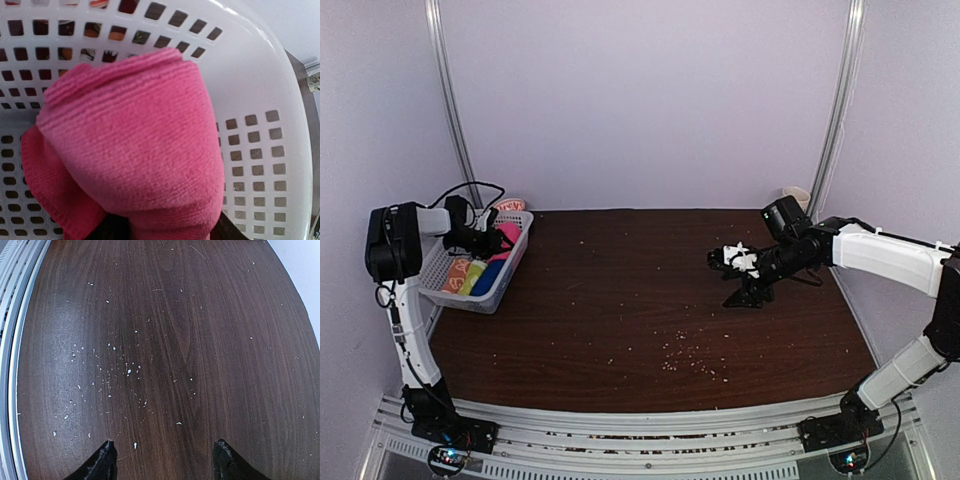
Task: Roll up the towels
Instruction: Adjust the towel in the bin.
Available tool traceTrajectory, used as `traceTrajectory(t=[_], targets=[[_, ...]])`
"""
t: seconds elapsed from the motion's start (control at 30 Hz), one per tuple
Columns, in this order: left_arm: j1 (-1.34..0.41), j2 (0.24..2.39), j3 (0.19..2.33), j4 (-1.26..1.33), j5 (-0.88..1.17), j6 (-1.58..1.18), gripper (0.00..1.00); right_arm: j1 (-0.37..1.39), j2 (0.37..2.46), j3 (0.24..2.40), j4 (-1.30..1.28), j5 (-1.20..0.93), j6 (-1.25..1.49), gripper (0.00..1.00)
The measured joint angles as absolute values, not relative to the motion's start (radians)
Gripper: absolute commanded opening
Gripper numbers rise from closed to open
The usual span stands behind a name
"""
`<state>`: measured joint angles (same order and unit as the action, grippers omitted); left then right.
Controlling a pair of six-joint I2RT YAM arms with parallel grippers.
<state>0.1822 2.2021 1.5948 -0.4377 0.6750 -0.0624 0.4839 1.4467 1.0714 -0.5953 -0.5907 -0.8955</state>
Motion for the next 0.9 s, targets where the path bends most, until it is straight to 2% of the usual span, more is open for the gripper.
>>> traceTrajectory(t=[0.23,0.53,0.73,0.9], targets=[[0.181,2.146,1.595,-0.482,0.601,-0.063,0.74,0.484,1.447,1.073,-0.595,-0.591,-0.895,0.65],[0.181,2.098,1.599,-0.511,0.530,-0.062,0.76,0.484,1.447,1.074,-0.596,-0.591,-0.895,0.65],[0.181,2.051,1.599,-0.493,0.486,-0.078,0.68,0.484,1.447,1.074,-0.596,-0.591,-0.895,0.65],[0.181,2.041,1.623,-0.472,0.488,-0.089,0.46,0.484,1.448,1.074,-0.596,-0.590,-0.895,0.65]])
